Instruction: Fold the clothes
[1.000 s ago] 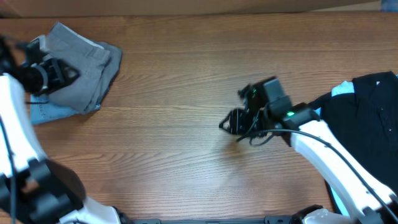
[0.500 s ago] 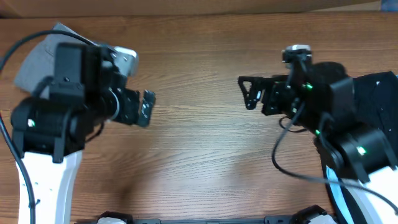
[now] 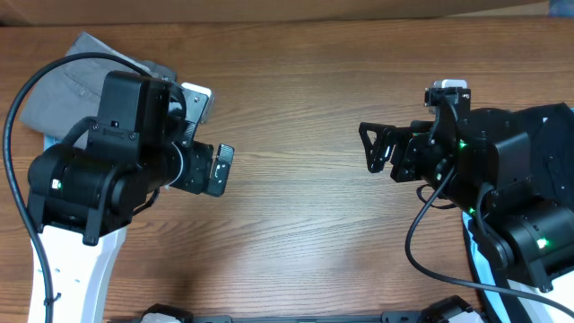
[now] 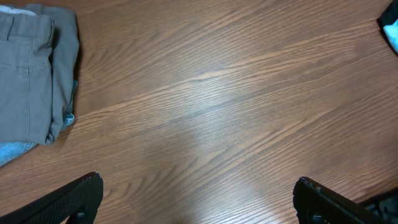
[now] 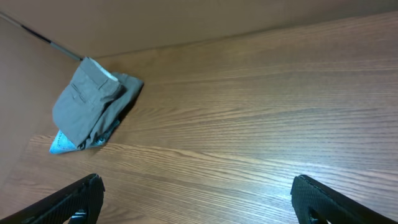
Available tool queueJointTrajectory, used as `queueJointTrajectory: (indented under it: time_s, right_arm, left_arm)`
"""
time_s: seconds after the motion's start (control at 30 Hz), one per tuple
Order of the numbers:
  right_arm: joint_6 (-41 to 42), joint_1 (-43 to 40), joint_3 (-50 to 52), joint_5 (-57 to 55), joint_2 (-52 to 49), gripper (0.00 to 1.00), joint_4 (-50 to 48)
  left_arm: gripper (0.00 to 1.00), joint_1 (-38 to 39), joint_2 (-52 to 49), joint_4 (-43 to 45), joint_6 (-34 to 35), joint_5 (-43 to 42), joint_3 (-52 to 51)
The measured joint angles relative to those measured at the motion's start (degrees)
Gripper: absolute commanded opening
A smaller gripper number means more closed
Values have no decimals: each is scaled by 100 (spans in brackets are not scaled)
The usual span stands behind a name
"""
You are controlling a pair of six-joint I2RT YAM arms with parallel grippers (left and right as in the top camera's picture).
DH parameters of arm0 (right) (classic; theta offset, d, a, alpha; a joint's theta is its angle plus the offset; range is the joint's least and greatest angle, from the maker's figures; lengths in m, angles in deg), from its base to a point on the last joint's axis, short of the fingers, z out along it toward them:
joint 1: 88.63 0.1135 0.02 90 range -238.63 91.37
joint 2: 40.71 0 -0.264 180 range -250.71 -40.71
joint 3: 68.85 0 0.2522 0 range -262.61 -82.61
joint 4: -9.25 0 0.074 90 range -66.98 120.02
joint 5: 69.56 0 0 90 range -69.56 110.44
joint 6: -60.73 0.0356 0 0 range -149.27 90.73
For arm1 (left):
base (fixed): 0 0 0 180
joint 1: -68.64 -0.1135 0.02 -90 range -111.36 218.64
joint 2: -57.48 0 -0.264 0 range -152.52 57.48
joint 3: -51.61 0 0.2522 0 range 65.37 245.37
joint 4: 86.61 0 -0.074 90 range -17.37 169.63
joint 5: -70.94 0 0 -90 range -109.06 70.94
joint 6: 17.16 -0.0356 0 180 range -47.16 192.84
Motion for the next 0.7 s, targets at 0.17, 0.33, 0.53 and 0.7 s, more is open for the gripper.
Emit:
queueJointTrajectory:
  time_s: [0.17,0.33,0.53,0.7]
  right_arm:
    - [7,0,0,0,-11,100,-9]
    - [-46,0,0,-153,-13,100,308]
    - [-120,0,0,-706,2,100,-44]
    - [-136,0,0,-1226,339,100,-83]
  left_arm:
    - [100,0,-61,2,2,17,0]
    - [100,0,-72,0,2,22,0]
    - [100,0,-74,2,2,39,0]
    - [100,0,-90,2,2,42,0]
